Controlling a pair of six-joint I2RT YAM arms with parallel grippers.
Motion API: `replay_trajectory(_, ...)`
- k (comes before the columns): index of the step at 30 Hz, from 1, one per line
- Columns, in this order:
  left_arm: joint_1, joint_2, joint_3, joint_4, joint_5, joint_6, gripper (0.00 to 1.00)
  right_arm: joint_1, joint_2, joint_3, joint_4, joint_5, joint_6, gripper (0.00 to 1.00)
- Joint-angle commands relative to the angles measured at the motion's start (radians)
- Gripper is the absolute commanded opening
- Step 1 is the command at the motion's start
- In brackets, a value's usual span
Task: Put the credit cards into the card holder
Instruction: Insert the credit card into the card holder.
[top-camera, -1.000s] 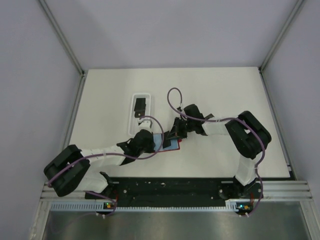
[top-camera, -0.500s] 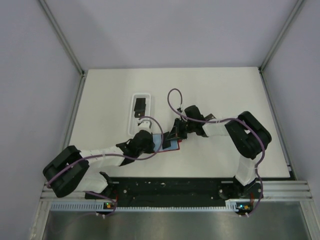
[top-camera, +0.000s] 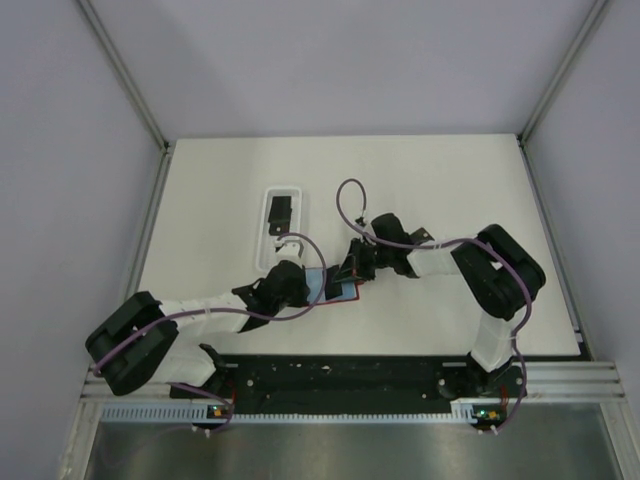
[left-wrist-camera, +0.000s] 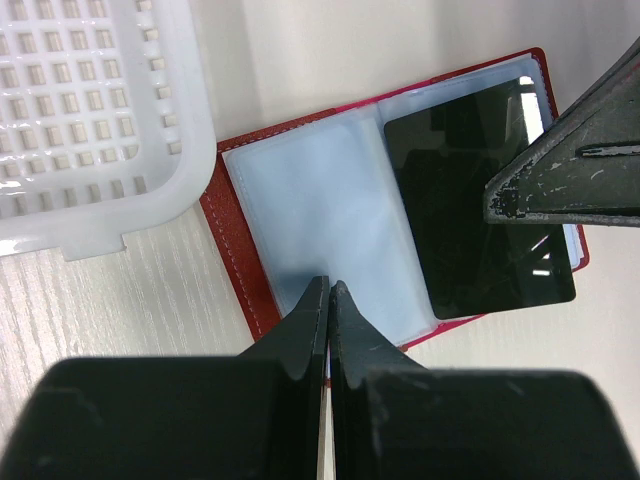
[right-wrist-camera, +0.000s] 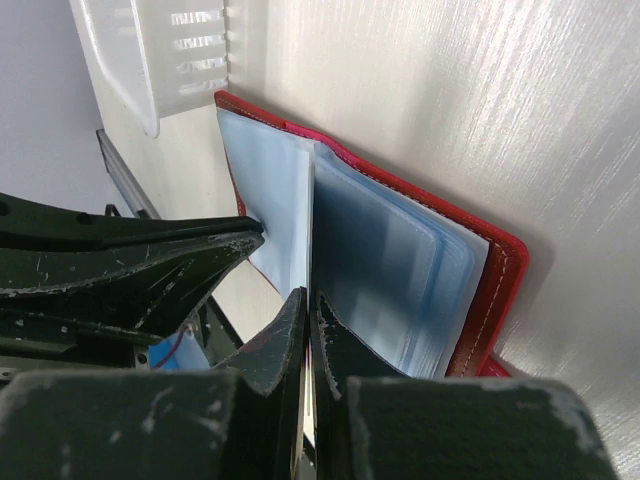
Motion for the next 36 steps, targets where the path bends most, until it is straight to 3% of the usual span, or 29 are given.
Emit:
replay_trajectory(1, 0.006, -0.016, -0.014, -0.007, -0.006, -0.007, 0.0, 0.0, -0.056, -0.017, 0.085, -0.024, 0.01, 0.0)
replay_trajectory(9, 0.007, -0.019, -0.016, -0.012, -0.006, -0.007, 0.0, 0.0, -0.033, -0.008, 0.089, -0.028, 0.019, 0.0)
replay_trajectory(17, 0.009, -0.019, -0.017, -0.01, -0.006, -0.007, 0.0, 0.0, -0.005, 0.027, -0.038, 0.038, -0.012, 0.0)
replay_trajectory(36, 0.01, -0.014, -0.02, -0.004, 0.005, -0.01, 0.0, 0.0, 0.045, 0.047, 0.013, -0.022, 0.013, 0.0)
